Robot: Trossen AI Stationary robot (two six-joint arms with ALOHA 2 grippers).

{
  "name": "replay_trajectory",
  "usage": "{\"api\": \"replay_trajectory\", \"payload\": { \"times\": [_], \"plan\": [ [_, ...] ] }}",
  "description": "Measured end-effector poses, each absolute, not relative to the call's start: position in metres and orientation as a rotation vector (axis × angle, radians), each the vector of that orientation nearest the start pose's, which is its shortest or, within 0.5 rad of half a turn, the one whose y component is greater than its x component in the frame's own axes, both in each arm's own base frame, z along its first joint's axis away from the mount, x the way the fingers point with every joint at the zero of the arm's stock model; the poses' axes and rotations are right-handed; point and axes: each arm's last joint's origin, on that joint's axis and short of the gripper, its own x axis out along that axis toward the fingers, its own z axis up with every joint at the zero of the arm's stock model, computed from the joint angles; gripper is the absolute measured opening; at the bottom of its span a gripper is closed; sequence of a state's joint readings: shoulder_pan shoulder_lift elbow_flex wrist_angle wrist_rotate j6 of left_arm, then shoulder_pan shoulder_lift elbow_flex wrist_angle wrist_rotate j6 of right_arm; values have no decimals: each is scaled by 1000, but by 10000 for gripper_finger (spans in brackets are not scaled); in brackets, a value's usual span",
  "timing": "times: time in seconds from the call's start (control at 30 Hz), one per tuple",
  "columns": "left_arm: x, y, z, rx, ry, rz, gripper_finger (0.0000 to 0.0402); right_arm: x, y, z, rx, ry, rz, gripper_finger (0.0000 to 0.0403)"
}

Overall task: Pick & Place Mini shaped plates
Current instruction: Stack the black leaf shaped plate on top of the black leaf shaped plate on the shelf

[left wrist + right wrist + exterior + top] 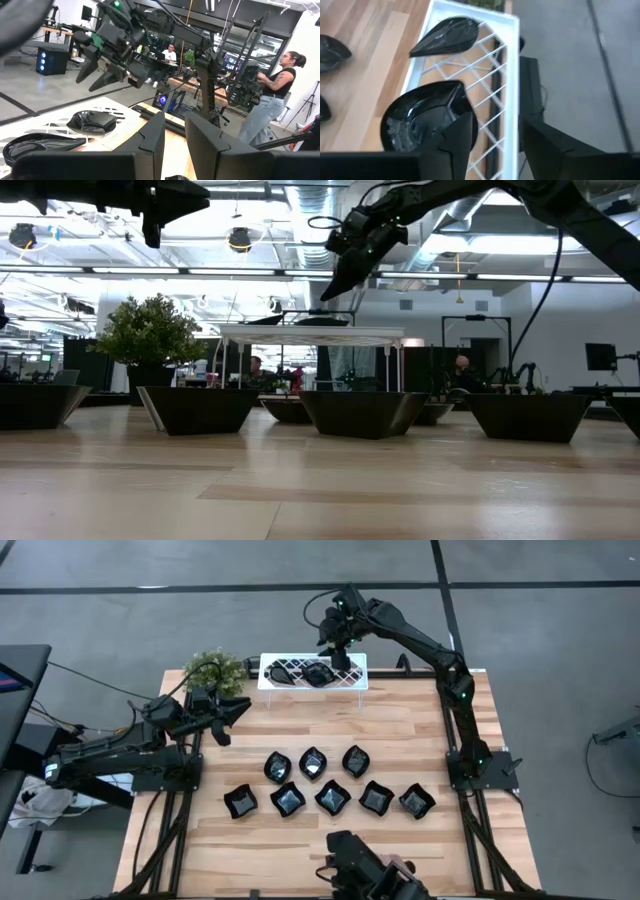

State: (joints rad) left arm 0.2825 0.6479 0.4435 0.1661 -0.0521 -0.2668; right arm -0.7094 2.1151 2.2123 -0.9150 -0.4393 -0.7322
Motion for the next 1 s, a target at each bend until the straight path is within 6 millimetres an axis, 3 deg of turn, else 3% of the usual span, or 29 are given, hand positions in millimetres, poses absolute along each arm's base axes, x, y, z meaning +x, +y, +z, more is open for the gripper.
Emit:
{"api": "replay_trajectory", "payload": {
  "times": [0.23, 0.43, 0.57, 0.8, 1.0],
  "plan": [
    [151, 46, 268, -269, -7, 338, 76, 343, -276, 356, -101, 833, 34, 150],
    [151, 46, 268, -269, -7, 337, 76, 317, -253, 349, 249, 1100, 99, 115],
    [152, 45, 268, -269, -7, 337, 76, 316, -244, 347, 425, 1068, 161, 95],
    [152, 46, 269, -271, -15, 337, 76, 313, -213, 343, 452, 1107, 240, 80],
    [152, 46, 270, -270, -23, 336, 76, 285, -179, 329, 539, 1203, 270, 79]
  ]
}}
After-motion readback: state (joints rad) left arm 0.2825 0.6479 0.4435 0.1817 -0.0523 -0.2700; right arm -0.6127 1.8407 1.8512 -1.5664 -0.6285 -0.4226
